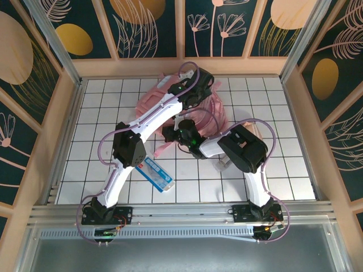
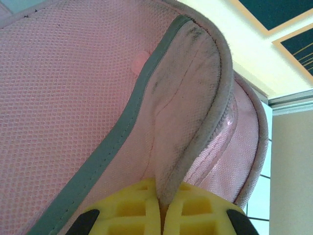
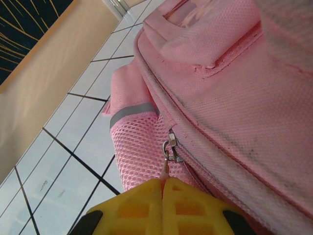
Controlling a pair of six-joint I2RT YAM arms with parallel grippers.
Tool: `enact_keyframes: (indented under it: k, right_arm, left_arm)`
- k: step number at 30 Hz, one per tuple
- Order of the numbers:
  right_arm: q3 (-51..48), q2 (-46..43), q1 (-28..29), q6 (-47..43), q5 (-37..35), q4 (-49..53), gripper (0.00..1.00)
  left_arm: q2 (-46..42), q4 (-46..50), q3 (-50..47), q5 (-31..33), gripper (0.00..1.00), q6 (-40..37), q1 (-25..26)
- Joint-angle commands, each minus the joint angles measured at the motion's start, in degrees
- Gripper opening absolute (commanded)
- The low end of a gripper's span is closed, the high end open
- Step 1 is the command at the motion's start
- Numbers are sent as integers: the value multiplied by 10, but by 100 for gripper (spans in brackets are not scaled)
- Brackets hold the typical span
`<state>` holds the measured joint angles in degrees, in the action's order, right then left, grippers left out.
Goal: Pack the student bag
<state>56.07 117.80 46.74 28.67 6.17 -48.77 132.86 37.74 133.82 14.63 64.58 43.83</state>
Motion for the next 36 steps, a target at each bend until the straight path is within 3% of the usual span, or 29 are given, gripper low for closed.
enact_keyframes:
  k: [1, 8, 15, 21, 25, 27, 29, 32, 36]
  right_arm:
    - [-25, -18, 22, -18, 84, -13, 14]
    - [-168, -165, 23, -29, 125, -28, 34]
    - [-292, -337, 25, -48, 108, -1, 37]
    - [-338, -503, 25, -93, 4, 135, 37]
    - [-356, -613, 22, -128, -129, 245, 37]
    - [-363, -661, 12, -145, -164, 285, 36]
    - [-366, -696, -8, -143, -168, 308, 41]
    - [-342, -719, -57, -76, -165, 384, 55]
    - [-304, -698, -131, -81, -14, 432, 57]
  left_arm:
    - [-26, -85, 31, -2, 0, 0, 24]
    - [-94, -72, -66, 45, 0, -67, 23]
    - [-183, -160, -222, 26, 0, -142, -1]
    - [-237, -186, -293, 0, 0, -214, -22]
    - [-271, -188, -326, -15, 0, -258, -32]
    - [-289, -192, -345, -20, 0, -275, -37]
    - [-309, -202, -366, -31, 0, -298, -41]
    - [-334, -216, -389, -66, 0, -341, -51]
    - [-343, -192, -369, -106, 0, -406, -61]
